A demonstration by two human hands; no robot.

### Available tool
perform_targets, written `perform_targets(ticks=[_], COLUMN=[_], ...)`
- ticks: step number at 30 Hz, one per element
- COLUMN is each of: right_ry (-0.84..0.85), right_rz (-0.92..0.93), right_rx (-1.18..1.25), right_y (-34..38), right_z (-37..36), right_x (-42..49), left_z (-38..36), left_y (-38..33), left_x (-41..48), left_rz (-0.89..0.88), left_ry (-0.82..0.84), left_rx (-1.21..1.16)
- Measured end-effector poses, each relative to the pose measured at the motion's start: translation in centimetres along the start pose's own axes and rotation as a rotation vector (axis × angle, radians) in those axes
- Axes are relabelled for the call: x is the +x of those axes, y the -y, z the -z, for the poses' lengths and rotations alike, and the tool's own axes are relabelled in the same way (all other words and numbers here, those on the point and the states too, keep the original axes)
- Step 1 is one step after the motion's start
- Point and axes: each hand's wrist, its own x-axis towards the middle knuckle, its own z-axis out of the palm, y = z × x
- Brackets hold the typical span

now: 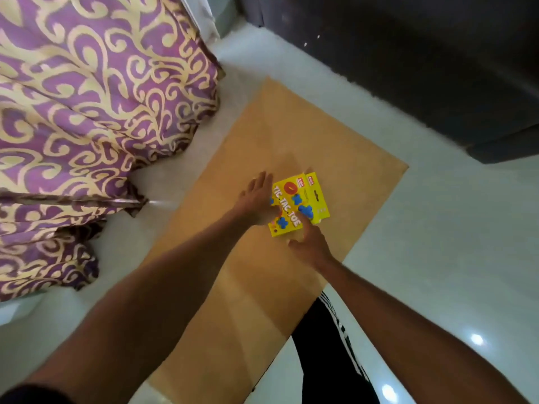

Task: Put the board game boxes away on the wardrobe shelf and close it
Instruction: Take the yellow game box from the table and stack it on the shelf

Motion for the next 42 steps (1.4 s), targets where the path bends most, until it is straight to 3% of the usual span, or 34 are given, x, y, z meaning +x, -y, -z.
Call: perform_targets(ticks=[4,7,11,14,18,24,32,42], right_ry=[0.018,0.005,-0.010,0.054,0.147,0.249,0.562,0.890], right_rz=[0.027,0.072,0.117,0.217,0.363,0.594,0.892,1.179], right_rx=[0.105,0.112,0.058,-0.012,-0.130,-0.362,-0.589,-0.763], right_y=[-3.8,-6.4,-1.7,0.6,2.1,1.6,0.7,4.4], right_z=[-2.0,-2.5,-1.3,-2.3,-6.2,-17.9,-37.9,-58.6], right_x=[2.6,2.6,-4.4,-9.9,-17.7,-30.7,-47.3,-59.4], left_z=[-2.0,-3.3,-5.5,-7.6,-10.9,-19.4,-32.4,-42.5], left_y=[0.3,1.4,5.5,8.5,11.5,19.0,29.9,37.6], left_x=[1.8,-0.4,-8.5,-16.6,-28.0,-46.2,-71.5,-87.5], left_rz=[0.017,0.064,0.027,0.100,0.150,0.263,0.432,0.762], left_ry=[0.079,0.064,0.039,-0.097,-0.288,-0.592,-0.981,-1.433], left_rx=[0.029,-0.151,-0.484,-0.755,-0.944,-1.173,-1.329,-1.517])
